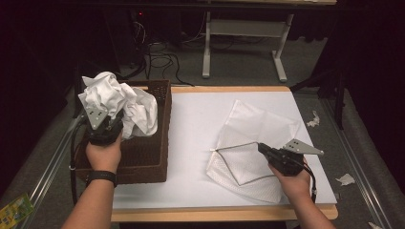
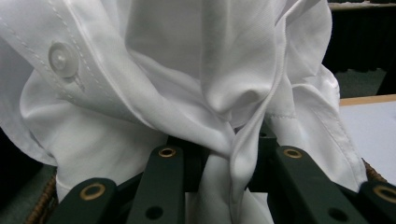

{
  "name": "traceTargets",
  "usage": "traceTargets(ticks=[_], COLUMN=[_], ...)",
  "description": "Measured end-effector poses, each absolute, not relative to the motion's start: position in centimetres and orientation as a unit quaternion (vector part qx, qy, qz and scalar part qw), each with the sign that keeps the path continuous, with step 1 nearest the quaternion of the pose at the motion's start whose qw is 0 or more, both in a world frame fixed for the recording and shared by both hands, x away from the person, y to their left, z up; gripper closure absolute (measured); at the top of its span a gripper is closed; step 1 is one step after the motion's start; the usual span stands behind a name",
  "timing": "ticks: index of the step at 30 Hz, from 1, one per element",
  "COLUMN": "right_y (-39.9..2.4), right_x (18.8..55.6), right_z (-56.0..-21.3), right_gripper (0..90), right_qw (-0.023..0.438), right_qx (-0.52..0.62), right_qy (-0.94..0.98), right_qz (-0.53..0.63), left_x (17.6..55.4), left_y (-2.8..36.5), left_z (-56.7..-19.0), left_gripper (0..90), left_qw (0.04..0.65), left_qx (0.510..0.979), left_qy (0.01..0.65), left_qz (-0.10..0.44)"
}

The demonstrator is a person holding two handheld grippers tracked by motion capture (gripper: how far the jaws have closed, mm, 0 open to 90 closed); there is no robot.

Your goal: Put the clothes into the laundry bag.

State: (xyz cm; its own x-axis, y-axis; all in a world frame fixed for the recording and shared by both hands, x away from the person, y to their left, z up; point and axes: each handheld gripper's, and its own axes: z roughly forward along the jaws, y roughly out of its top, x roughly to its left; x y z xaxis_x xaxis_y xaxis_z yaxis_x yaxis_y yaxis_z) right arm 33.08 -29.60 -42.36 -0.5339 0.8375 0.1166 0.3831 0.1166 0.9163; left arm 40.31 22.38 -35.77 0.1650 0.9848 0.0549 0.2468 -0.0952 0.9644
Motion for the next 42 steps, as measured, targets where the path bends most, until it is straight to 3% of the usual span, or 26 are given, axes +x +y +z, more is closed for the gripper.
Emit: traceTargets(ticks=[14,26,42], right_y=[-29.6,-29.6,-29.7], right_x=[33.0,33.0,33.0], right_z=[-42.3,-42.3,-42.2], right_gripper=[88.1,88.2,88.7], right_qw=[0.221,0.221,0.219], right_qx=[0.427,0.426,0.424], right_qy=[0.713,0.714,0.713], right_qz=[0.510,0.511,0.513], left_x=[38.4,36.5,33.6], left_y=[20.6,16.8,11.1], left_z=[-33.5,-31.3,-31.3], left_gripper=[73.3,73.4,73.4], left_qw=[0.502,0.551,0.600], left_qx=[0.599,0.604,0.628], left_qy=[0.460,0.410,0.345], left_qz=[0.421,0.404,0.355])
